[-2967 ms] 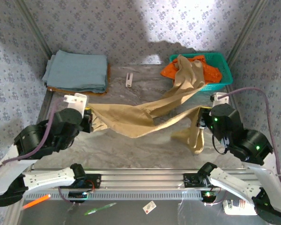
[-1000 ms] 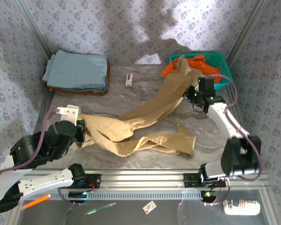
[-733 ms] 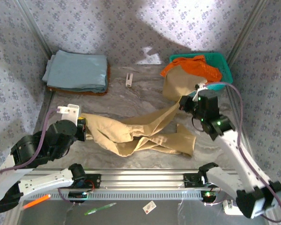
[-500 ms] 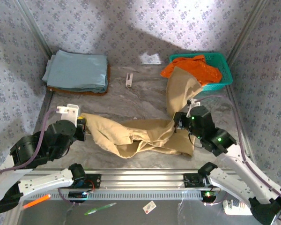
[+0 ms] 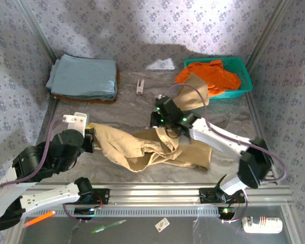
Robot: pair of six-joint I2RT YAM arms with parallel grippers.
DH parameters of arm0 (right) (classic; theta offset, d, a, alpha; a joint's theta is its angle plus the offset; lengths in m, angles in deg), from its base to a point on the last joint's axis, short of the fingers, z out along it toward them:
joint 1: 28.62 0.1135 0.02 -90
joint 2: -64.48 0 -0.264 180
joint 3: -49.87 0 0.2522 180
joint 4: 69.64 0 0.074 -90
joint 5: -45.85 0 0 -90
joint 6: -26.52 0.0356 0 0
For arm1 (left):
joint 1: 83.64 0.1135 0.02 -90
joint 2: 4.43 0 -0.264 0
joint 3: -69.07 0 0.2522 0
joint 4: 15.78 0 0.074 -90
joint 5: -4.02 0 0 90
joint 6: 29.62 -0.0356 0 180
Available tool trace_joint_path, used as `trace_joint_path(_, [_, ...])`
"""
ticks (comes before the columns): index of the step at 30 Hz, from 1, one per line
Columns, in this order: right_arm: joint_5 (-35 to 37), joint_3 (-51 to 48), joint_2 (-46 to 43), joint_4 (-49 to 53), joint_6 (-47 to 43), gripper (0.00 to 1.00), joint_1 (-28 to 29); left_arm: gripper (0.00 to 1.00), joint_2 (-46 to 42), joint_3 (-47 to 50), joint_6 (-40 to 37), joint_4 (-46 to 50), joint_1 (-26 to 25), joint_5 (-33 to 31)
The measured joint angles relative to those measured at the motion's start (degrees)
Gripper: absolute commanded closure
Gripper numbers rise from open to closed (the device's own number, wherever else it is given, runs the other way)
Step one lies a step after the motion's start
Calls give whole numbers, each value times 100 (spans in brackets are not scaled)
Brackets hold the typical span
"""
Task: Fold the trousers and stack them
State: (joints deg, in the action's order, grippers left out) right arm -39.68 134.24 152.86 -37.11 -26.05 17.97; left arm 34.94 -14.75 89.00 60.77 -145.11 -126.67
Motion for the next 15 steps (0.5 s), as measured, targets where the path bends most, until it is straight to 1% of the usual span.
trace_joint_path(6, [-289,481,1036,-164,-37,100,-391,100,2,0,46,2,0,48])
trace_joint_path(9, [-328,752,1427,-118,-35,100,-457,100,7,4,59,0,0,57])
trace_joint_path(12, [-382,1252,1915,-105,-37,100,-247,100,11,26,57,-20,0,59])
trace_joint_path(15, [-501,1488,2319,-197,-26,100,55,100,13,26,55,-48,0,59])
